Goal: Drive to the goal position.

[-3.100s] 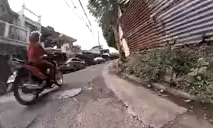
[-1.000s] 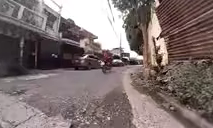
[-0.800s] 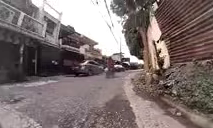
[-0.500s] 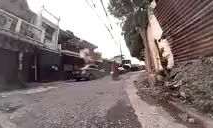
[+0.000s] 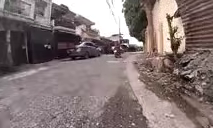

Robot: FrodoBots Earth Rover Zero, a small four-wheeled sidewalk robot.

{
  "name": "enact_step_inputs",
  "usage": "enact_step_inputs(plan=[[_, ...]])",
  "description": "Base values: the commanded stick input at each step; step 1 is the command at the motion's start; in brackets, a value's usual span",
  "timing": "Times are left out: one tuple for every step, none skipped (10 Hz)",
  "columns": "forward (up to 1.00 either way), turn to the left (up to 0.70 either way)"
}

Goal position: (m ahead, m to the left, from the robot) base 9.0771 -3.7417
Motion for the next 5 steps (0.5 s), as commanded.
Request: enact_step_inputs(plan=[[0.7, 0.01], [0.7, 0.01], [0.7, 0.01], [0.7, 0.01], [0.7, 0.01]])
